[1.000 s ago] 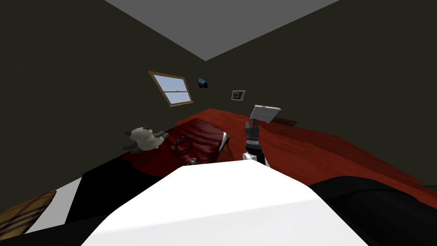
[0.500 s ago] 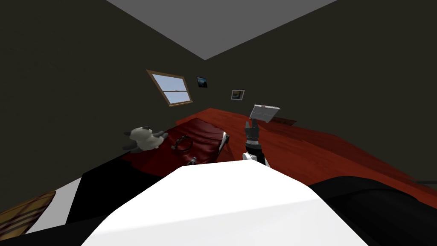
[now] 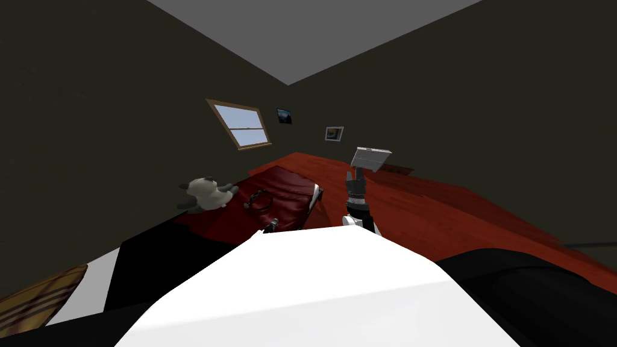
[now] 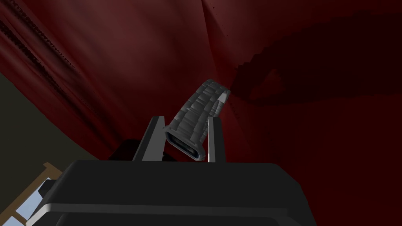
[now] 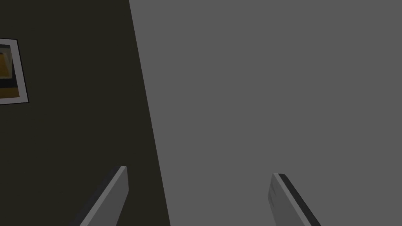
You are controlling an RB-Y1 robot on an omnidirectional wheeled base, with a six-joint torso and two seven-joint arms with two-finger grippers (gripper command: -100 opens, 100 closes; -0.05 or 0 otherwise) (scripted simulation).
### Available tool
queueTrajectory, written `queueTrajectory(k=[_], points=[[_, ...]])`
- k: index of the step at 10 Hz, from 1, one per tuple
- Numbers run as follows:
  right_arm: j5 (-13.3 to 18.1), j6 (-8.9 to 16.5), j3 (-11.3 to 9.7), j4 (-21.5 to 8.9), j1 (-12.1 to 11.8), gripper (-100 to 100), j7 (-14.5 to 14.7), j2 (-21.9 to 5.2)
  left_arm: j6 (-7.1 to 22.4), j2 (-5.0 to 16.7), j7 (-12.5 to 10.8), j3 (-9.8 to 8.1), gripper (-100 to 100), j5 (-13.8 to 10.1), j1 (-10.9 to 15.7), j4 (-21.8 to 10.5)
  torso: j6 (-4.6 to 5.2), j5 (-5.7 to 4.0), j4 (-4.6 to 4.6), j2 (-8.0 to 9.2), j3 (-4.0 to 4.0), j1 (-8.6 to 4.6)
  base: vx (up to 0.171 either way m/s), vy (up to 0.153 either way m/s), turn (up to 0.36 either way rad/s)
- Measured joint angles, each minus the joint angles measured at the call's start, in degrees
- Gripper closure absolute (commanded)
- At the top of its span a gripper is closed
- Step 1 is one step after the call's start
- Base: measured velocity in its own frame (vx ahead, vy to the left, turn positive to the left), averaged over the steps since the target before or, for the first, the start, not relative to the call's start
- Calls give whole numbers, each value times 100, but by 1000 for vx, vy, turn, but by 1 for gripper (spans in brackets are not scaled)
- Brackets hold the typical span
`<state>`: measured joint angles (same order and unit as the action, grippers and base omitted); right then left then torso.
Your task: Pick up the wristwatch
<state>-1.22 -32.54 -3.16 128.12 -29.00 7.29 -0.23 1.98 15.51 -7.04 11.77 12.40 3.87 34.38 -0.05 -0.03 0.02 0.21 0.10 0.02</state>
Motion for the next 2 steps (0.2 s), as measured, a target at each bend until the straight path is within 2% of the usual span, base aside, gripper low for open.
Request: queueTrajectory(k=[1, 2], points=[[0, 0, 0, 0, 0, 0, 0, 0, 117, 23, -52, 58, 100, -22, -17, 134, 0, 0, -1, 1, 0, -1, -24, 5, -9], [0, 0, 0, 0, 0, 0, 0, 0, 142, 24, -63, 65, 0, -24, -18, 150, -2, 0, -2, -6, -4, -2, 0, 0, 0]])
